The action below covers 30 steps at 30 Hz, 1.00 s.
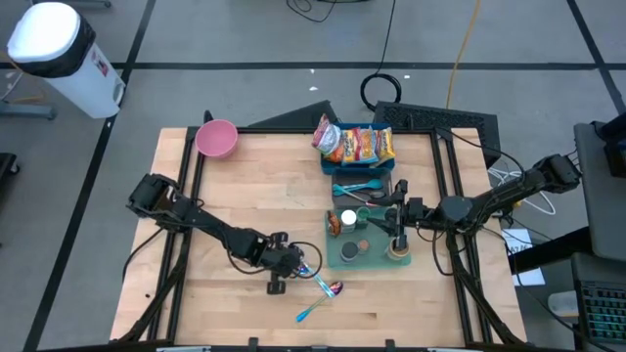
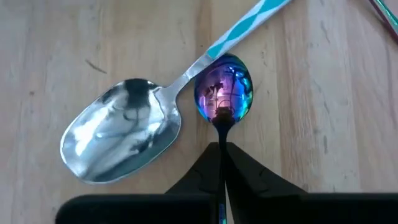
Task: Pick & Place Food Item
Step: Put the left purple spoon into the black bin
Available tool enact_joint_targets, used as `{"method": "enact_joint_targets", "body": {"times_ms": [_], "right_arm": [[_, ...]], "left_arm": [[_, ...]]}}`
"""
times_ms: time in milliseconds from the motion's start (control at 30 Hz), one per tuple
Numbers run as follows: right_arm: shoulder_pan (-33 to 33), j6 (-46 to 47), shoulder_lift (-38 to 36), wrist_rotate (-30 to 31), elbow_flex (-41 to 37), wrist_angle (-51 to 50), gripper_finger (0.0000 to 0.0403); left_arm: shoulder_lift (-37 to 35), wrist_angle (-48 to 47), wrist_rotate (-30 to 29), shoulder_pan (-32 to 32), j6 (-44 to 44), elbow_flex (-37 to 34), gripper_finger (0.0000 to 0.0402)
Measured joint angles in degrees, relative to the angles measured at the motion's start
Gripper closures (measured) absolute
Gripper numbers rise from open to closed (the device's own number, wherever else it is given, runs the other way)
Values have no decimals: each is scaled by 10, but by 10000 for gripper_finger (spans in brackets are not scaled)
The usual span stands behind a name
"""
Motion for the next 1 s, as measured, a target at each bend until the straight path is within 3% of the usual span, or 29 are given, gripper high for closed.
{"method": "enact_joint_targets", "body": {"times_ms": [167, 267, 433, 533, 600, 767, 867, 1000], "right_arm": [[0, 0, 0, 0, 0, 0, 195], [0, 0, 0, 0, 0, 0, 195], [0, 1, 1, 0, 0, 1, 195], [0, 33, 24, 0, 0, 28, 195], [0, 83, 50, 19, 11, 35, 195], [-17, 172, 121, 57, 83, -32, 195], [-29, 205, 164, 11, 133, -86, 195], [-47, 246, 223, -66, 178, -105, 194]], "left_arm": [[-45, -45, -25, -23, 3, -5, 395], [-96, -79, -70, -46, 13, -8, 397], [-159, -76, -288, -94, 87, -5, 397], [-165, -17, -423, -93, 147, -5, 397], [-165, 33, -471, -81, 216, -5, 397], [-144, 181, -479, -35, 384, -4, 397], [-138, 217, -481, -11, 431, -3, 398], [-138, 218, -484, 6, 420, -3, 396]]}}
